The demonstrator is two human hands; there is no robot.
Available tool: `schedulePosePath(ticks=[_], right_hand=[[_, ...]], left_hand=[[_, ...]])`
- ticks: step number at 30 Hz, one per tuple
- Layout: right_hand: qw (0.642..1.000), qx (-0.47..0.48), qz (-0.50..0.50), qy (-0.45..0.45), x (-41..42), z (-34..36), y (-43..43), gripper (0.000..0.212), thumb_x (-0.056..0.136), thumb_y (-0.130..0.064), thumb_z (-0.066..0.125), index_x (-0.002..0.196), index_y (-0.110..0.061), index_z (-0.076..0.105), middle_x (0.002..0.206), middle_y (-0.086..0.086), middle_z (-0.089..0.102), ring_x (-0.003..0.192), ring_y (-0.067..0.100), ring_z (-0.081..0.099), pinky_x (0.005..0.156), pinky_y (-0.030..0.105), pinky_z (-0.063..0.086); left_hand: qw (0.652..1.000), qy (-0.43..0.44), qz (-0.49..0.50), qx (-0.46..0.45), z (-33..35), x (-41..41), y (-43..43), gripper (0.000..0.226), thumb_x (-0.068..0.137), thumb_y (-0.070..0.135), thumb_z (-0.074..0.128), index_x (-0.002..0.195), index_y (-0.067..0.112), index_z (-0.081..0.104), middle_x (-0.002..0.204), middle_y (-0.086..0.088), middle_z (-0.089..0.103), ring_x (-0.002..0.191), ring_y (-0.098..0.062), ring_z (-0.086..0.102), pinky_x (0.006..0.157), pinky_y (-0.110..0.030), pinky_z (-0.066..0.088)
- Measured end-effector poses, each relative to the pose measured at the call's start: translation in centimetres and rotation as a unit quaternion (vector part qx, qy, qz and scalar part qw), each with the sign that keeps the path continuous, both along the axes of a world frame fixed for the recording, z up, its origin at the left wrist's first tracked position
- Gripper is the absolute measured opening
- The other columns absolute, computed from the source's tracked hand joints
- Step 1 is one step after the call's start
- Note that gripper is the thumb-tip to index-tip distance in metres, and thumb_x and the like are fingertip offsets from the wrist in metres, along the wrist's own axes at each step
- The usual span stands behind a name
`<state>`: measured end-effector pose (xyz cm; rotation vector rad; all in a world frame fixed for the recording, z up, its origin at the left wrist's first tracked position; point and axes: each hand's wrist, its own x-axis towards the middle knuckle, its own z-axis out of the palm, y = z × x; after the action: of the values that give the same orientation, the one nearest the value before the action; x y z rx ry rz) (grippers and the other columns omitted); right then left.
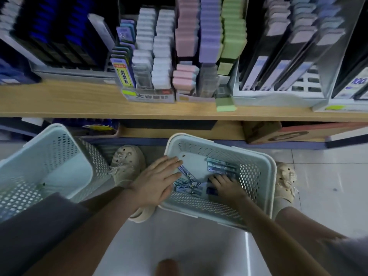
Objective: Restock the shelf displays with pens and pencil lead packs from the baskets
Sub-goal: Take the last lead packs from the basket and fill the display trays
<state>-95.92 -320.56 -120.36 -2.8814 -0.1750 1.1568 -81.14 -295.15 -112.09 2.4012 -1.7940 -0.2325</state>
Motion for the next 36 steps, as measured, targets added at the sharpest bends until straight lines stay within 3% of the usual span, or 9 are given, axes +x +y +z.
schedulePosePath(ticks=[3, 4, 6, 8, 15, 22, 29, 34, 36], right_hand=[[1.000, -0.008, -0.005, -0.007, -0.2, -0.3, 0.1, 0.076, 0.057, -0.037, 0.085, 0.125, -0.014, 0.060, 0.115, 0.005, 0.064, 0.094, 0.024, 0.063, 0.074, 0.039, 0.053], [1.000, -0.014, -0.008, 0.011, 0.1, 0.4, 0.2, 0.075, 0.068, -0.037, 0.079, 0.134, -0.013, 0.052, 0.124, 0.007, 0.058, 0.103, 0.026, 0.059, 0.080, 0.041, 0.050], [1.000, -0.020, -0.010, -0.019, 0.5, 0.6, 0.5, 0.063, 0.095, -0.028, 0.048, 0.148, -0.009, 0.021, 0.144, 0.010, 0.036, 0.126, 0.027, 0.041, 0.100, 0.042, 0.036], [0.998, -0.035, -0.024, -0.036, 0.7, 0.2, 0.5, 0.056, 0.099, -0.019, 0.033, 0.149, -0.006, 0.011, 0.146, 0.012, 0.030, 0.130, 0.028, 0.033, 0.107, 0.039, 0.027], [0.996, -0.030, -0.002, -0.080, 1.3, 0.3, 0.9, 0.042, 0.097, -0.013, 0.033, 0.138, -0.005, 0.028, 0.137, 0.014, 0.036, 0.125, 0.029, 0.035, 0.104, 0.039, 0.028], [0.996, -0.038, 0.036, -0.077, 1.8, 0.3, 2.0, 0.045, 0.097, -0.015, 0.033, 0.139, 0.000, 0.025, 0.138, 0.020, 0.036, 0.125, 0.034, 0.036, 0.105, 0.043, 0.030], [0.993, -0.051, 0.018, -0.105, 1.9, 2.0, 2.1, 0.054, 0.084, -0.008, 0.060, 0.132, -0.003, 0.037, 0.129, 0.015, 0.047, 0.118, 0.029, 0.046, 0.103, 0.039, 0.035], [0.967, -0.048, -0.046, -0.244, 2.1, 7.4, 1.6, 0.070, 0.049, -0.006, 0.084, 0.114, 0.000, 0.060, 0.098, 0.014, 0.065, 0.088, 0.028, 0.064, 0.080, 0.035, 0.053], [0.941, 0.017, -0.109, -0.319, 2.6, 11.2, 1.5, 0.057, 0.051, -0.007, 0.086, 0.103, -0.002, 0.064, 0.084, 0.013, 0.067, 0.072, 0.028, 0.065, 0.063, 0.032, 0.053]], left_hand=[[1.000, -0.013, -0.005, 0.014, 0.1, 0.0, 0.0, 0.044, 0.088, 0.030, 0.041, 0.122, 0.013, 0.065, 0.143, -0.013, 0.047, 0.136, -0.027, 0.036, 0.120, -0.039, 0.010], [1.000, -0.015, -0.006, 0.015, 0.2, 0.0, -0.1, 0.045, 0.088, 0.030, 0.041, 0.122, 0.013, 0.065, 0.143, -0.013, 0.047, 0.136, -0.027, 0.036, 0.120, -0.039, 0.010], [1.000, -0.013, -0.006, 0.012, 0.3, 0.0, 0.0, 0.045, 0.089, 0.029, 0.041, 0.123, 0.012, 0.064, 0.143, -0.014, 0.046, 0.137, -0.028, 0.036, 0.119, -0.040, 0.012], [1.000, -0.013, -0.005, 0.011, 0.3, 0.0, 0.0, 0.045, 0.089, 0.029, 0.041, 0.124, 0.012, 0.064, 0.144, -0.014, 0.046, 0.137, -0.027, 0.033, 0.119, -0.040, 0.011], [1.000, -0.015, -0.005, 0.003, 0.3, -0.1, 0.1, 0.043, 0.089, 0.028, 0.041, 0.121, 0.011, 0.065, 0.144, -0.016, 0.045, 0.138, -0.029, 0.034, 0.118, -0.043, 0.017], [1.000, -0.024, -0.014, 0.014, 0.5, -0.1, 0.1, 0.045, 0.090, 0.030, 0.038, 0.120, 0.012, 0.066, 0.142, -0.017, 0.047, 0.135, -0.031, 0.040, 0.115, -0.044, 0.020], [0.998, -0.057, -0.013, 0.034, 1.2, -0.2, -0.2, 0.048, 0.091, 0.031, 0.036, 0.121, 0.007, 0.064, 0.138, -0.018, 0.051, 0.132, -0.032, 0.045, 0.115, -0.043, 0.018], [0.996, -0.030, 0.017, 0.079, 3.0, -1.0, -1.9, 0.051, 0.091, 0.036, 0.036, 0.121, 0.005, 0.063, 0.133, -0.014, 0.057, 0.126, -0.028, 0.052, 0.114, -0.040, 0.021], [0.992, 0.061, 0.090, 0.063, 5.0, -1.6, -3.8, 0.054, 0.093, 0.042, 0.035, 0.127, 0.006, 0.058, 0.133, -0.012, 0.057, 0.125, -0.029, 0.053, 0.111, -0.038, 0.028]])
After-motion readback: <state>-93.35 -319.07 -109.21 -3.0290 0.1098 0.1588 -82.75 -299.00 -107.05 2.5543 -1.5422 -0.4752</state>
